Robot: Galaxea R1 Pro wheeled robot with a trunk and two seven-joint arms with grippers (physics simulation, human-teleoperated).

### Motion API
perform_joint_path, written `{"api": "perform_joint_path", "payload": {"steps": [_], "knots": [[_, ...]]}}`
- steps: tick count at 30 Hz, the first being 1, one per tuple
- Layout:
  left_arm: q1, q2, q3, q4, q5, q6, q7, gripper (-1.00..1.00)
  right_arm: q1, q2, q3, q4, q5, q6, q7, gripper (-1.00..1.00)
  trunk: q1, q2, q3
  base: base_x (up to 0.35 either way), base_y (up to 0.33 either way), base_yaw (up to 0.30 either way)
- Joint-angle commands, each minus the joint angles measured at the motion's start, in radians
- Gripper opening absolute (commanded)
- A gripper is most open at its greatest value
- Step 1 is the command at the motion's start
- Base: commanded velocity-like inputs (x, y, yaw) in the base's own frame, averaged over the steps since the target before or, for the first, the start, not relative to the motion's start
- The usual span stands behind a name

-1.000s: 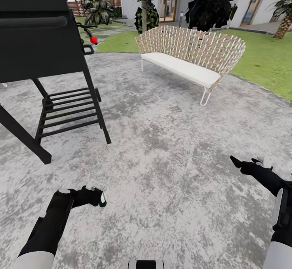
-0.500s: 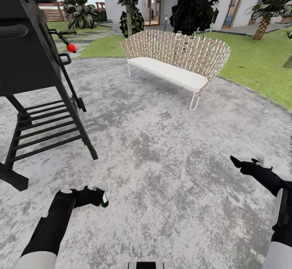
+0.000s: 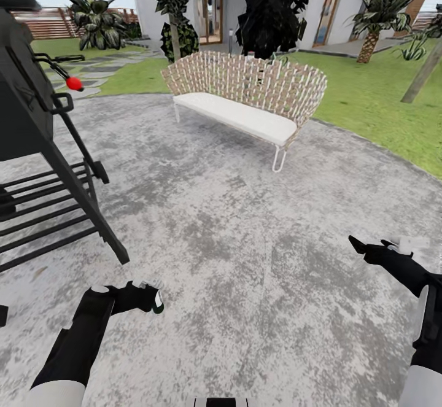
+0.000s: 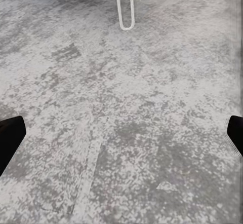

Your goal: Pick up the pesticide atomizer in the garden and spray insectifuge to fully cover both potted plants in the garden.

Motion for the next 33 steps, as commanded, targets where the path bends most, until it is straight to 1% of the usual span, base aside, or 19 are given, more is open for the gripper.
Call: {"api": "perform_joint_path", "payload": {"steps": [1, 31, 33], "knots": [[-0.001, 0.0, 0.001, -0.001, -0.005, 0.005, -0.008, -1.0, -0.001, 0.0, -0.002, -0.001, 0.008, 0.003, 0.008, 1.0, 0.0, 0.0, 0.0, 0.294, 0.0, -0.177], [-0.001, -0.002, 0.001, -0.001, -0.005, 0.005, -0.008, -1.0, -0.001, 0.0, -0.002, -0.001, 0.008, 0.003, 0.009, 1.0, 0.0, 0.0, 0.028, 0.343, 0.0, -0.212], [-0.001, -0.003, 0.001, -0.001, -0.005, 0.005, -0.008, -1.0, -0.001, 0.0, -0.002, -0.001, 0.008, 0.003, 0.008, 1.0, 0.0, 0.0, 0.029, 0.347, 0.0, -0.104]]}}
